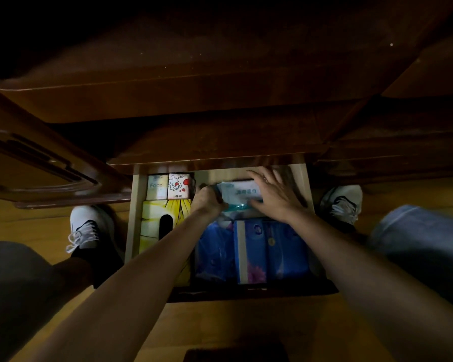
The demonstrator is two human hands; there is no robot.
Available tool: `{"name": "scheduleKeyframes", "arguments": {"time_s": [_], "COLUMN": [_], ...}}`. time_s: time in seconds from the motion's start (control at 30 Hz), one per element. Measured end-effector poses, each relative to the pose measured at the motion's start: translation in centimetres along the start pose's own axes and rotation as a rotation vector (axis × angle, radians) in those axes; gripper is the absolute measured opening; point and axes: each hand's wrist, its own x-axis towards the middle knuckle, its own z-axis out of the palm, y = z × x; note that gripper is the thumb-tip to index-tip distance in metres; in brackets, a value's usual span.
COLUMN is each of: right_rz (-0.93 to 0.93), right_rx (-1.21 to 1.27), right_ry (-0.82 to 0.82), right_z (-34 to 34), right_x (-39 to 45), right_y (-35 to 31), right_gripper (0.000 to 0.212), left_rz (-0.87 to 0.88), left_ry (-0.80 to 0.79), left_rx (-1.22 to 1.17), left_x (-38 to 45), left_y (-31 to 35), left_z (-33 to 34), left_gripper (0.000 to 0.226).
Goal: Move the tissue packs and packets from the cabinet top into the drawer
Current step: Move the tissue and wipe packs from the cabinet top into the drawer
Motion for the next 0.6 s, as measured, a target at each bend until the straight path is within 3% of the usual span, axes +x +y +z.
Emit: {"name": "scheduleKeyframes", "arguments": {"time_s": [0.1, 0.23, 0.3, 0.37, 0.47, 0.6], "right_rz": [0.078, 0.05, 0.053, 0.059, 0.061, 0.134], "right_rx": [0.042, -0.058, -0.268, -0.437, -0.487, -0.409], "right_ry": [-0.191, -0.221, -0.176, -0.146, -0.135, -0.144], "right_z": [0.0, -1.8, -2.5, -2.5, -2.2, -1.5], "right_x": [0.3, 0.7, 0.6, 0.2, -0.4, -0.8], "right_y": [-0.1, -0.3, -0.3, -0.3, -0.3, 0.0], "right_gripper": [0.074, 0.057, 0.045, 0.038, 0.034, 0.042], "left_rz": [0.019, 0.064, 0.129, 0.158, 0.174, 0.312], "left_ry": [-0.021, -0.094, -0.147, -0.133, -0.077, -0.025], "left_rx": [-0.027, -0.073, 0.095, 0.32, 0.392, 0.527], "left_x": [-0.4, -0.3, -0.4, -0.6, -0.9, -0.8], "left_y": [0.0, -0.2, -0.1, 0.0, 0.4, 0.1], "left_z": [0.0, -0.1, 0.1, 0.6, 1.2, 1.3], "left_gripper": [0.039, 0.03, 0.029, 0.042, 0.056, 0.046]}}
